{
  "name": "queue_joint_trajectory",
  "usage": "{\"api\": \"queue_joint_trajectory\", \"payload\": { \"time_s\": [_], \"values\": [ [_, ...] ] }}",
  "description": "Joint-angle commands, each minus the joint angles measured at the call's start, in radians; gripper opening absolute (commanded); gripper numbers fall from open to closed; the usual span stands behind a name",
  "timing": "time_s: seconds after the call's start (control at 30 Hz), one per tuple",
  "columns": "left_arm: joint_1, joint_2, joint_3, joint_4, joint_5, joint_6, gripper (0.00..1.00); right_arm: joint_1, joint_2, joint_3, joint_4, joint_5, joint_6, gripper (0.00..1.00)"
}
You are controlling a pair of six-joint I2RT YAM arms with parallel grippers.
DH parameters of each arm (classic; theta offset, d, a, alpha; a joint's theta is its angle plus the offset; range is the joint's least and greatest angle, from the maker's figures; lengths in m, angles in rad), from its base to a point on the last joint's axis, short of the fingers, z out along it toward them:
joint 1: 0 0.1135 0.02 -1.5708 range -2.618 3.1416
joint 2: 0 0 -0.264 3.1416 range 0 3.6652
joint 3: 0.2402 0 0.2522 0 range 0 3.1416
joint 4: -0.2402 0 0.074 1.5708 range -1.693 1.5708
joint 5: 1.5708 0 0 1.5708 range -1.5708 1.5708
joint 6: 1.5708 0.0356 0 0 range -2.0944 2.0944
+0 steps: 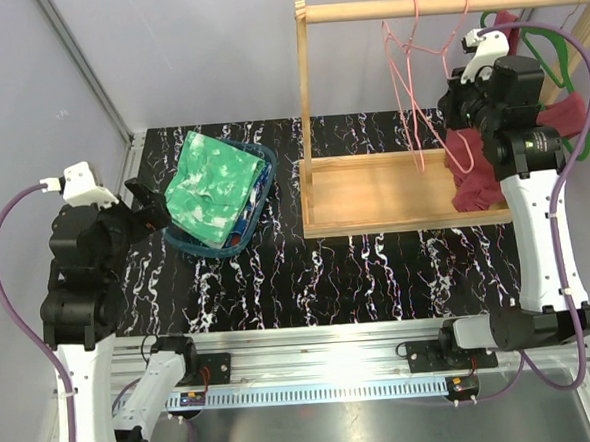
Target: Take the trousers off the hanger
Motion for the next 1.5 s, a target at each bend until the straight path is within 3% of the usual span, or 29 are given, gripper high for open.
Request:
{"api": "queue_joint_trajectory", "payload": {
  "time_s": [0.0,0.03,0.07,0.17,0.23,0.37,0.77,0.93,1.07,1.47],
  "values": [
    [0.002,-0.019,0.013,-0.051,-0.044,0.043,0.99,0.02,-0.06,-0.035,0.064,-0.026,0.014,0.11],
    [0.001,-0.022,0.016,-0.055,-0.045,0.046,0.99,0.021,-0.07,-0.055,0.065,-0.02,0.017,0.3],
    [0.001,-0.027,0.017,-0.063,-0.048,0.055,0.99,0.02,-0.095,-0.066,0.07,-0.013,0.022,0.38],
    [0.001,-0.021,0.024,-0.081,-0.058,0.066,0.99,0.018,-0.15,-0.083,0.053,0.019,0.038,0.57],
    [0.001,-0.028,0.017,-0.083,-0.058,0.07,0.99,0.02,-0.184,-0.088,0.032,0.058,0.055,0.62],
    [-0.002,-0.081,-0.031,-0.054,-0.087,0.102,0.99,0.02,-0.332,-0.133,-0.046,0.091,0.103,0.98],
    [-0.056,-0.361,-0.216,0.001,-0.041,0.167,0.99,0.02,-0.719,-0.261,-0.356,0.128,0.187,0.99],
    [-0.057,-0.459,-0.283,-0.057,-0.009,0.155,0.99,0.021,-0.845,-0.334,-0.393,0.021,0.21,1.0],
    [-0.068,-0.542,-0.302,-0.08,-0.045,0.152,0.99,0.026,-0.941,-0.393,-0.409,0.039,0.212,1.0],
    [-0.073,-0.549,-0.296,-0.078,-0.038,0.145,0.99,0.041,-0.98,-0.483,-0.349,0.145,0.204,1.0]
  ]
}}
